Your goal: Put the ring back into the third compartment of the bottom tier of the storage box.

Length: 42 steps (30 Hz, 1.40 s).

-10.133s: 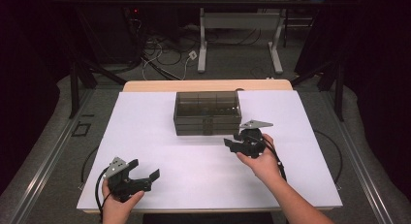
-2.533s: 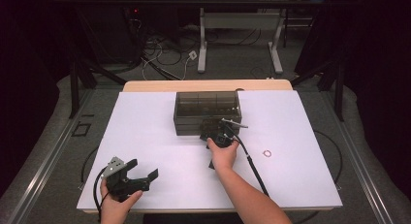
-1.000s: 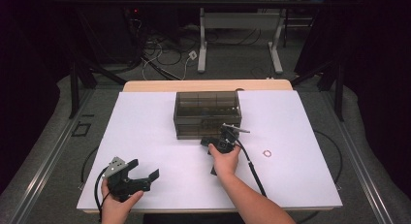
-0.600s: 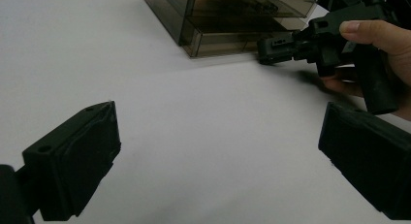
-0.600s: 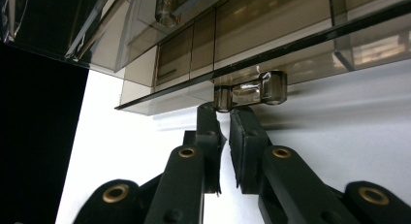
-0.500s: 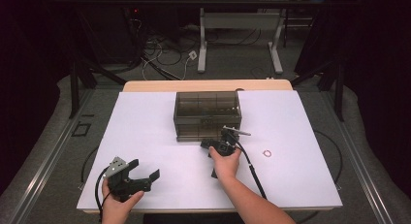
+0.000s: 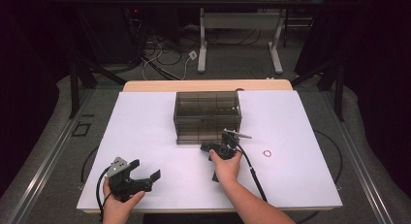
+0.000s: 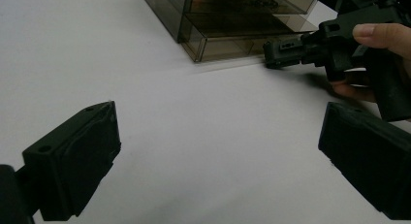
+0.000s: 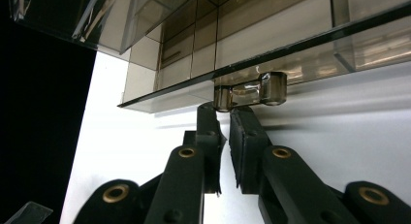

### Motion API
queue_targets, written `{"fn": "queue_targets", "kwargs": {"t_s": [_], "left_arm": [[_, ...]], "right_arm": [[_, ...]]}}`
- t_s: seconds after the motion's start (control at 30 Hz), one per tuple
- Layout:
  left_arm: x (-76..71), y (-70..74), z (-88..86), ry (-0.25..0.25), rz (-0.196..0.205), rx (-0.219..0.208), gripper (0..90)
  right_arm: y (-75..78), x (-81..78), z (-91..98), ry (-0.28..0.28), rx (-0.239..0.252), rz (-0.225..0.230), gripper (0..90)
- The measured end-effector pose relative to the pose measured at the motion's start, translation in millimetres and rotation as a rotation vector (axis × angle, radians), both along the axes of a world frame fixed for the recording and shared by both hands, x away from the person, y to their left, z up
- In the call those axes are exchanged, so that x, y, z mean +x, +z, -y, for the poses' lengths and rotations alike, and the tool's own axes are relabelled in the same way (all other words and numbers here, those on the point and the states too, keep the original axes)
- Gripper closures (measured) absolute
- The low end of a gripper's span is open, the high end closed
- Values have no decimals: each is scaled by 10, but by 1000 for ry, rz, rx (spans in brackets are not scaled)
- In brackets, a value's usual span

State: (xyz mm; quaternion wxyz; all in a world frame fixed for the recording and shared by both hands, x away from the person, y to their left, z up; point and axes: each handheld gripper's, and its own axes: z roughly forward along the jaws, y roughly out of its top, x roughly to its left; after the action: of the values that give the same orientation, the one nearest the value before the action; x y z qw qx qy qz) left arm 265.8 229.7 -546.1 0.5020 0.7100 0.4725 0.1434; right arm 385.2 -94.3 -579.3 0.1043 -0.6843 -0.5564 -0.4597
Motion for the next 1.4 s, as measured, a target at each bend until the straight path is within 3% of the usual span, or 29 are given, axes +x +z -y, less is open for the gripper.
{"fn": "queue_targets", "kwargs": {"t_s": [0.27,1.13,1.27,1.4], "left_arm": [[-14,9,7,2,1,-2,13],[-25,14,25,8,1,-4,13],[-25,11,27,8,0,0,13],[-26,11,30,9,0,-2,13]], "right_arm": [[-16,-71,6,5,2,17,836],[-7,-154,51,7,14,-14,842],[32,-166,59,-9,15,-3,757],[53,-194,71,5,4,1,728]]}}
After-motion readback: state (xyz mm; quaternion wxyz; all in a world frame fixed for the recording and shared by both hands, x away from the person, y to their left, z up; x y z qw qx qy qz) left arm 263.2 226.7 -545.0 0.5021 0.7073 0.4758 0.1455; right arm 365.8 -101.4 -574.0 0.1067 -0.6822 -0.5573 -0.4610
